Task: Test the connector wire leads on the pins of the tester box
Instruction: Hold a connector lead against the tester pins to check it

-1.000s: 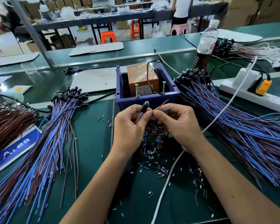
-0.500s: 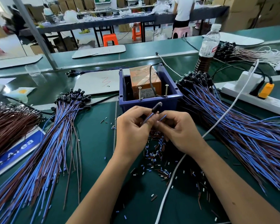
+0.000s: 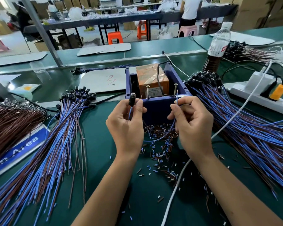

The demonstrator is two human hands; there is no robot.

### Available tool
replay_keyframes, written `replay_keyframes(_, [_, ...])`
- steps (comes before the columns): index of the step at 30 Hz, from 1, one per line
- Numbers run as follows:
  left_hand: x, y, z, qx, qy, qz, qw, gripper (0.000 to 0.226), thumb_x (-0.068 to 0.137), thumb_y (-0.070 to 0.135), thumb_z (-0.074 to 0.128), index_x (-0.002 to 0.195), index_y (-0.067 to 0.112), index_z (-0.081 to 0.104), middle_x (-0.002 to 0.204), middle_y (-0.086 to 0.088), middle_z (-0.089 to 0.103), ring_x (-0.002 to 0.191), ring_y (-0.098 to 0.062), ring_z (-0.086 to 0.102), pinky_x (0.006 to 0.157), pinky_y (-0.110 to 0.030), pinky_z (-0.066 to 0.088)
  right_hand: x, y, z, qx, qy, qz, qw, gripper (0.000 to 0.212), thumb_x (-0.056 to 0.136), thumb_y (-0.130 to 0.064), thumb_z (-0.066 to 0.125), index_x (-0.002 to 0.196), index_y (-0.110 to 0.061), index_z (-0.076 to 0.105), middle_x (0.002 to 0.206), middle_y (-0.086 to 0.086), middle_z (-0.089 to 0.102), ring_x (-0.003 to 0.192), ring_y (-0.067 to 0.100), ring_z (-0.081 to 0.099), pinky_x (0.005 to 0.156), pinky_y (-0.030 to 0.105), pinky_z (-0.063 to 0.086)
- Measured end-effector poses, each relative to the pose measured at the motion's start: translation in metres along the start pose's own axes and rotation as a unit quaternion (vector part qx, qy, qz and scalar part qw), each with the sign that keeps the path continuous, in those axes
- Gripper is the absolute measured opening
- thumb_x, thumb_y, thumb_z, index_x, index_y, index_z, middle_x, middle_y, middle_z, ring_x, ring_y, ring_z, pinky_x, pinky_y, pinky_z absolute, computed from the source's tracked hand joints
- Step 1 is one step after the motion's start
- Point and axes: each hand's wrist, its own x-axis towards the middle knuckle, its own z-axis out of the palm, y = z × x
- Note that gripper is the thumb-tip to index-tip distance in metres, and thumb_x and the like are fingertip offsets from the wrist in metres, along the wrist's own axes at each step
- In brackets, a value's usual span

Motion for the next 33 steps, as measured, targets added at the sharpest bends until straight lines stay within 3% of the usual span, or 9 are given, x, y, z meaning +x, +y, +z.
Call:
replay_keyframes(2, [0.0003, 0.0007, 0.0017, 0.013, 0.008, 0.012, 1.000, 0.010, 0.096, 0.014, 0.072, 0.086, 0.018, 0.074, 0.069, 0.007, 0.073, 0.066, -0.011, 0.069, 0.068, -0.026, 0.052, 0.0021, 0.0005, 0.0018, -0.051, 0.056, -0.028, 0.997, 0.009, 0.104, -0.020, 0.064, 0.100, -0.014, 0.069, 0.072, -0.007, 0.071, 0.061, 0.012, 0.067, 0.059, 0.021, 0.048])
replay_keyframes(7, [-0.0035, 0.0012, 0.0047, 0.013, 0.027, 0.005, 1.000, 0.016, 0.094, 0.011, 0.066, 0.087, 0.022, 0.075, 0.072, 0.006, 0.073, 0.058, -0.010, 0.057, 0.059, -0.027, 0.048, 0.0045, 0.0032, 0.0035, -0.111, 0.135, -0.031, 0.984, 0.019, 0.105, -0.018, 0.060, 0.106, -0.011, 0.077, 0.074, -0.009, 0.071, 0.065, 0.008, 0.068, 0.060, 0.024, 0.052])
replay_keyframes(10, [-0.0038, 0.0019, 0.0047, 0.022, 0.024, 0.015, 0.999, 0.014, 0.094, 0.010, 0.067, 0.092, 0.019, 0.077, 0.075, 0.008, 0.074, 0.061, -0.009, 0.061, 0.062, -0.027, 0.052, 0.0041, 0.0022, 0.0026, -0.142, 0.136, -0.051, 0.979, 0.021, 0.104, -0.014, 0.060, 0.113, -0.007, 0.078, 0.079, -0.003, 0.074, 0.069, 0.005, 0.069, 0.065, 0.019, 0.052])
replay_keyframes(14, [-0.0025, 0.0022, 0.0048, 0.006, 0.011, 0.000, 1.000, 0.011, 0.096, 0.008, 0.071, 0.094, 0.019, 0.069, 0.077, 0.003, 0.075, 0.074, -0.015, 0.073, 0.075, -0.030, 0.059, 0.0053, -0.0011, 0.0035, -0.164, 0.118, -0.067, 0.977, 0.024, 0.103, -0.010, 0.061, 0.122, -0.004, 0.076, 0.093, 0.007, 0.079, 0.081, 0.015, 0.075, 0.075, 0.025, 0.059])
replay_keyframes(18, [-0.0023, 0.0026, 0.0044, 0.010, 0.007, 0.013, 1.000, 0.010, 0.095, 0.007, 0.071, 0.090, 0.015, 0.073, 0.078, 0.003, 0.075, 0.075, -0.015, 0.072, 0.077, -0.030, 0.059, 0.0047, -0.0042, 0.0045, -0.170, 0.105, -0.076, 0.977, 0.026, 0.102, -0.006, 0.061, 0.124, -0.003, 0.075, 0.097, 0.008, 0.080, 0.087, 0.016, 0.076, 0.080, 0.017, 0.055])
replay_keyframes(25, [-0.0038, 0.0069, 0.0045, 0.030, -0.003, 0.028, 0.999, 0.010, 0.095, 0.006, 0.072, 0.091, 0.015, 0.075, 0.079, 0.004, 0.076, 0.076, -0.012, 0.073, 0.075, -0.015, 0.053, 0.0052, -0.0053, 0.0012, -0.193, 0.102, -0.086, 0.972, 0.024, 0.101, -0.001, 0.060, 0.119, -0.001, 0.076, 0.094, 0.010, 0.079, 0.086, 0.019, 0.076, 0.079, 0.015, 0.050])
replay_keyframes(30, [-0.0037, 0.0042, 0.0045, 0.029, 0.001, 0.033, 0.999, 0.017, 0.094, 0.008, 0.072, 0.087, 0.024, 0.073, 0.078, 0.007, 0.075, 0.074, -0.013, 0.072, 0.072, -0.017, 0.053, 0.0043, -0.0058, 0.0008, -0.184, 0.098, -0.078, 0.975, 0.025, 0.102, -0.003, 0.060, 0.121, -0.002, 0.076, 0.096, 0.009, 0.079, 0.087, 0.016, 0.075, 0.081, 0.012, 0.051])
replay_keyframes(33, [-0.0035, 0.0050, 0.0038, 0.014, 0.056, 0.039, 0.998, 0.021, 0.094, 0.009, 0.071, 0.086, 0.028, 0.071, 0.077, 0.006, 0.074, 0.070, -0.011, 0.069, 0.072, -0.018, 0.052, 0.0032, -0.0060, -0.0006, -0.156, 0.097, -0.050, 0.982, 0.025, 0.103, -0.006, 0.060, 0.123, -0.005, 0.075, 0.093, 0.005, 0.078, 0.079, 0.007, 0.070, 0.074, 0.015, 0.051])
